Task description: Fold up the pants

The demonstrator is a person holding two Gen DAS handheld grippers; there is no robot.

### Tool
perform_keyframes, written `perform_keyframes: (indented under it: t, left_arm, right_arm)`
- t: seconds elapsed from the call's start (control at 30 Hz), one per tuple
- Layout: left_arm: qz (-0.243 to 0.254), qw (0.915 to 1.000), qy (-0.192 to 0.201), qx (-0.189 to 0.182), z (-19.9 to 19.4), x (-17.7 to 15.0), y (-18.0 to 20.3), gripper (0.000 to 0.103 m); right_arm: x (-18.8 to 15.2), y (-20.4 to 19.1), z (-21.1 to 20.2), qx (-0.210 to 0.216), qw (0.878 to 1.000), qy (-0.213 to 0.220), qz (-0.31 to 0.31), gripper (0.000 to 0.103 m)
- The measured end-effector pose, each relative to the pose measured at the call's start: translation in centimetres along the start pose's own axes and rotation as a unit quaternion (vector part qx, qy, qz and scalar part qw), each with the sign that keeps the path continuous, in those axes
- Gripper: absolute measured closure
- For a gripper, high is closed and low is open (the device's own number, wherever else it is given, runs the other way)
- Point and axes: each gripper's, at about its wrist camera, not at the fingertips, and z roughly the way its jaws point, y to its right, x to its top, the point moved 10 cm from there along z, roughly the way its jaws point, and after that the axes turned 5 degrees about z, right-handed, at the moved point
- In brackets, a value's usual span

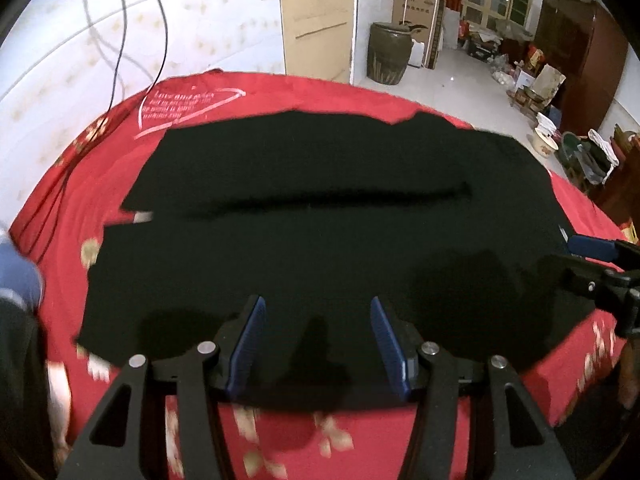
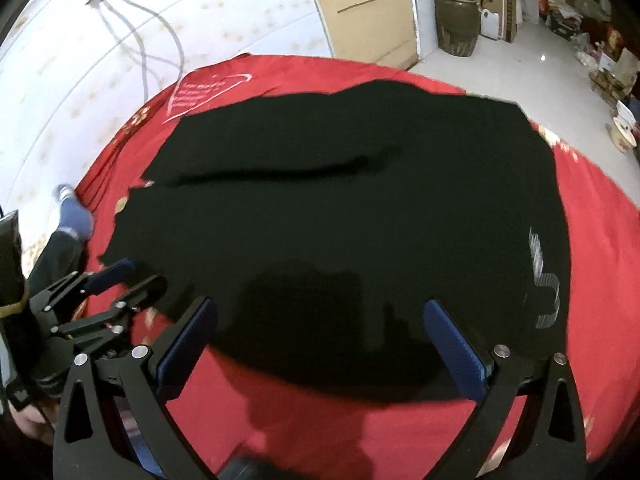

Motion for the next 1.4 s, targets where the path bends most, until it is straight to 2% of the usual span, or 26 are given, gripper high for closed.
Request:
perform_keyframes:
  t: [0.07, 0.3, 0.47, 0.63, 0.73, 0.83, 0.87, 0.93, 1.0, 1.03, 1.07, 1.1, 1.17, 1.23, 1.33, 1.4]
  left_arm:
    - [0.001, 1.0000, 0.007, 0.001, 0.9, 2.1, -0.5, 0.045]
    - [0.008, 0.9996, 0.024, 0.013, 5.8, 9.7, -3.2, 0.045]
    - [-0.002, 0.9996, 0.018, 0.022, 10.2, 13.5, -5.7, 0.045]
    - [-0.012, 0.9996, 0.007, 0.025, 13.4, 15.5, -7.7, 0.040]
    - [-0.024, 0.9994, -0.006, 0.024, 15.0, 15.4, -8.2, 0.039]
    - [-0.005, 0.9993, -0.021, 0.030, 16.4, 14.4, -7.4, 0.039]
    - [0.004, 0.9993, -0.004, 0.037, 16.2, 14.5, -7.2, 0.039]
    - [0.009, 0.9990, 0.003, 0.043, 16.0, 14.4, -7.0, 0.039]
    - [-0.001, 0.9995, 0.002, 0.031, 16.0, 14.3, -6.9, 0.049]
    - [-0.002, 0.9997, 0.003, 0.025, 16.0, 14.3, -6.6, 0.053]
    - [0.006, 0.9997, 0.006, 0.025, 15.8, 14.3, -6.2, 0.064]
    - [0.018, 0.9994, 0.008, 0.026, 15.7, 14.3, -5.5, 0.080]
    - [0.045, 0.9982, 0.008, 0.039, 15.6, 14.3, -4.3, 0.098]
    - [0.056, 0.9966, 0.007, 0.060, 15.6, 14.6, -4.2, 0.099]
    - [0.040, 0.9977, 0.010, 0.054, 14.7, 14.8, -4.7, 0.100]
    - [0.033, 0.9976, 0.028, 0.054, 12.9, 14.9, -5.1, 0.100]
  right_arm:
    - [2.1, 1.0, 0.7, -0.006, 1.000, 0.003, -0.003, 0.000]
    - [11.0, 3.6, 4.1, 0.015, 0.999, 0.025, -0.022, 0.000]
    - [15.6, 5.1, 7.8, 0.018, 0.999, 0.015, -0.038, 0.000]
    - [19.5, 5.5, 11.8, 0.043, 0.996, -0.008, -0.075, 0.001]
    - [20.0, 4.8, 13.9, 0.056, 0.991, -0.030, -0.115, 0.001]
    - [19.5, 4.4, 15.7, 0.061, 0.985, -0.056, -0.149, 0.002]
    - [19.1, 4.3, 16.4, 0.055, 0.983, -0.066, -0.162, 0.007]
    - [18.6, 4.5, 17.3, 0.048, 0.980, -0.079, -0.175, 0.018]
    - [18.6, 4.3, 17.2, 0.056, 0.979, -0.069, -0.185, 0.030]
    - [18.7, 4.3, 17.2, 0.059, 0.979, -0.068, -0.181, 0.044]
    - [18.8, 4.4, 17.2, 0.053, 0.980, -0.065, -0.181, 0.069]
    - [18.8, 4.4, 17.2, 0.048, 0.979, -0.064, -0.186, 0.077]
    - [18.5, 4.3, 17.2, 0.045, 0.978, -0.066, -0.192, 0.085]
    - [18.3, 4.2, 16.9, 0.038, 0.978, -0.065, -0.193, 0.092]
    - [18.4, 4.4, 15.7, 0.029, 0.980, -0.053, -0.190, 0.094]
    - [18.7, 3.8, 13.7, 0.033, 0.982, -0.034, -0.183, 0.094]
